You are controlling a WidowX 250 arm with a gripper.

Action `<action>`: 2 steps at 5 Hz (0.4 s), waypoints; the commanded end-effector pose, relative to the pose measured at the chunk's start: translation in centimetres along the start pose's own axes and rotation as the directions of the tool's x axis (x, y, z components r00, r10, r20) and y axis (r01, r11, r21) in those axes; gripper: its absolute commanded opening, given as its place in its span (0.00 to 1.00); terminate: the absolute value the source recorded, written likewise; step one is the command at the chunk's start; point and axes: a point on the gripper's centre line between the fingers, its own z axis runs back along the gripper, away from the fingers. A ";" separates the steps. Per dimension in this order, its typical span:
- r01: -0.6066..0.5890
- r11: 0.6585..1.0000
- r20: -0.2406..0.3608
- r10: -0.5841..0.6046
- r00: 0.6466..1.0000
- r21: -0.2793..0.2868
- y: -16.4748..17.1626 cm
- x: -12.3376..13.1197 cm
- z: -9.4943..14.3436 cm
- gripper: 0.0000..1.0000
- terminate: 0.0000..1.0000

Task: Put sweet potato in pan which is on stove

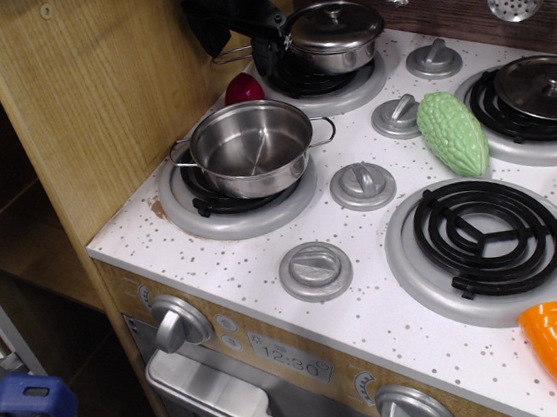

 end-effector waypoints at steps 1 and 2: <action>0.000 1.000 0.000 0.000 1.000 0.000 0.0 0.0 0.0 1.00 0.00; 0.013 1.000 0.009 -0.013 1.000 0.022 0.7 0.6 -0.4 1.00 0.00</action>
